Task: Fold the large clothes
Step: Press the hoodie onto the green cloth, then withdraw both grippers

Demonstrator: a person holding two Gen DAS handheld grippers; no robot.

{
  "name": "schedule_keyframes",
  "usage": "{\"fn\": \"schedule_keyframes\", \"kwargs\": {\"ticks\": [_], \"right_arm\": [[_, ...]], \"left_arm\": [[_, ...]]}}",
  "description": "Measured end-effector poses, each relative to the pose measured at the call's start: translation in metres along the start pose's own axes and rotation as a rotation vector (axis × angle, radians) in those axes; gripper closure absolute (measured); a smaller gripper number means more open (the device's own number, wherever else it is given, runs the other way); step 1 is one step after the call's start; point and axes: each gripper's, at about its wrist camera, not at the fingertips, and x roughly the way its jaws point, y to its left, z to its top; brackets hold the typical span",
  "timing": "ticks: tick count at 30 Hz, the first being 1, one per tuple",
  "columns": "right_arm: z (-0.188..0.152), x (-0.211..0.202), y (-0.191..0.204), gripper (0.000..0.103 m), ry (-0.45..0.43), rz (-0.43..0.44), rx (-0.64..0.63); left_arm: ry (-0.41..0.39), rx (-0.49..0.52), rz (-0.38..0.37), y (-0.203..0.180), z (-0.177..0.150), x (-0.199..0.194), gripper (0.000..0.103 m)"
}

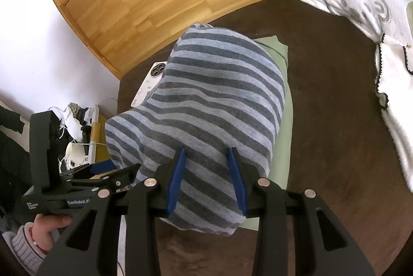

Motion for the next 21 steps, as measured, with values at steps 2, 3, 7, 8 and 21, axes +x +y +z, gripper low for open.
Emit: {"fn": "schedule_keyframes", "kwargs": {"ticks": [2, 3, 7, 8, 21], "right_arm": [[0.004, -0.003, 0.0, 0.06, 0.0, -0.011, 0.01], [0.005, -0.004, 0.0, 0.052, 0.002, -0.021, 0.015], [0.011, -0.016, 0.005, 0.03, 0.003, -0.037, 0.02], [0.011, -0.02, 0.009, 0.028, -0.002, -0.05, 0.009], [0.002, -0.112, 0.064, 0.015, -0.092, -0.139, -0.111]], "left_arm": [[-0.011, 0.016, 0.015, -0.003, 0.003, -0.004, 0.006], [-0.021, 0.029, 0.024, -0.005, 0.005, -0.007, 0.006], [-0.043, 0.06, 0.056, -0.013, 0.015, -0.027, 0.007], [-0.044, 0.064, 0.058, -0.014, 0.017, -0.031, 0.007], [-0.141, 0.142, 0.116, -0.052, 0.02, -0.128, 0.007]]}}
